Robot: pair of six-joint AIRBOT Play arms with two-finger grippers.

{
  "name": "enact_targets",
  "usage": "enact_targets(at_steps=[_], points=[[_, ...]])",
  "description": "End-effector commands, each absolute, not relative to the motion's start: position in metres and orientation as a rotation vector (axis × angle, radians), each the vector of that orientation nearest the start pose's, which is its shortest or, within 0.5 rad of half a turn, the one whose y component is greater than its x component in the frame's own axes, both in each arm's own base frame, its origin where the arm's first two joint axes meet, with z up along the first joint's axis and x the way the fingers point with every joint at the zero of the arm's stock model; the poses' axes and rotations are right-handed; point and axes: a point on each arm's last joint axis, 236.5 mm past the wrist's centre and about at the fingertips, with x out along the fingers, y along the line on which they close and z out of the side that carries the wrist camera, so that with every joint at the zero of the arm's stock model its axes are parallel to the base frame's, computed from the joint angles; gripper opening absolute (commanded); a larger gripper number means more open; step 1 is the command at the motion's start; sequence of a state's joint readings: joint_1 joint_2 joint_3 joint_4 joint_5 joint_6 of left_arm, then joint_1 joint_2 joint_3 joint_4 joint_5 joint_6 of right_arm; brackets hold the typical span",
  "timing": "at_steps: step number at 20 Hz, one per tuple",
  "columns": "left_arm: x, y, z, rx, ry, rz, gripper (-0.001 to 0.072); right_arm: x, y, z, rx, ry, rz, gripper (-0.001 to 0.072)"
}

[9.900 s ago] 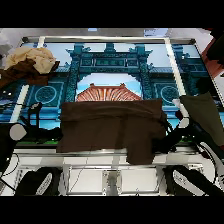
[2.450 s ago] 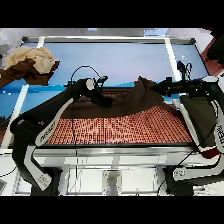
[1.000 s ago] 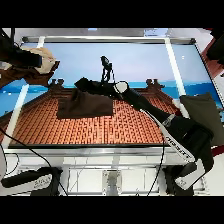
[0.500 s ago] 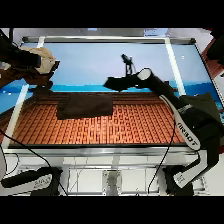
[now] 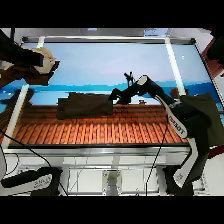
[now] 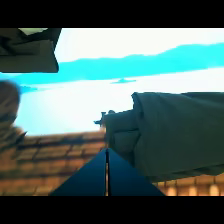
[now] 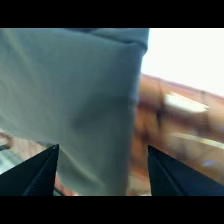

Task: Fold the shirts.

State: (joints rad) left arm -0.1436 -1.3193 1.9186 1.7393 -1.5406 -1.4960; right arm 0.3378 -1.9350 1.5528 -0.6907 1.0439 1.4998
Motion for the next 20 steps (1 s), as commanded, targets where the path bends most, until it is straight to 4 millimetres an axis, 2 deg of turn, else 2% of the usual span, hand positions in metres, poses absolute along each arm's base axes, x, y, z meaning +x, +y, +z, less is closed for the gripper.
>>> enact_targets(at_steps=[1, 3, 5, 6, 7, 8, 10, 12, 14, 16, 19, 20], points=[[0.416, -0.024, 0.244, 0.214, 0.921, -0.033, 0.0015, 0.431, 0.361, -0.079, 0.789, 1.446, 0.708, 0.0626], [0.419, -0.025, 0.246, 0.214, 0.909, -0.033, 0.0015, 0.432, 0.375, -0.077, 0.862, 1.436, 0.72, 0.0616], [0.419, -0.025, 0.246, 0.214, 0.905, -0.034, 0.0015, 0.428, 0.381, -0.079, 0.87, 1.447, 0.723, 0.0594], [0.419, -0.025, 0.246, 0.215, 0.906, -0.033, 0.0015, 0.428, 0.382, -0.076, 0.884, 1.45, 0.729, 0.0444], [0.419, -0.025, 0.246, 0.215, 0.906, -0.033, 0.0015, 0.429, 0.385, -0.07, 0.903, 1.439, 0.754, 0.0183], [0.419, -0.025, 0.246, 0.217, 0.906, -0.034, 0.0015, 0.432, 0.386, -0.062, 0.914, 1.407, 0.795, 0.003], [0.419, -0.025, 0.246, 0.23, 0.906, -0.041, 0.0015, 0.442, 0.385, -0.041, 0.958, 1.337, 0.864, 0.0021], [0.419, -0.025, 0.246, 0.236, 0.906, -0.043, 0.0014, 0.458, 0.37, -0.019, 0.972, 1.269, 0.87, 0.002], [0.419, -0.025, 0.246, 0.236, 0.906, -0.044, 0.0015, 0.478, 0.338, 0.01, 0.946, 1.185, 0.852, 0.002], [0.419, -0.025, 0.246, 0.236, 0.906, -0.044, 0.0015, 0.498, 0.289, 0.044, 0.885, 1.092, 0.798, 0.002], [0.419, -0.025, 0.246, 0.235, 0.906, -0.044, 0.0015, 0.518, 0.183, 0.092, 0.833, 0.984, 0.614, 0.002], [0.419, -0.025, 0.246, 0.235, 0.907, -0.044, 0.0014, 0.521, 0.14, 0.108, 0.829, 0.945, 0.535, 0.002]])
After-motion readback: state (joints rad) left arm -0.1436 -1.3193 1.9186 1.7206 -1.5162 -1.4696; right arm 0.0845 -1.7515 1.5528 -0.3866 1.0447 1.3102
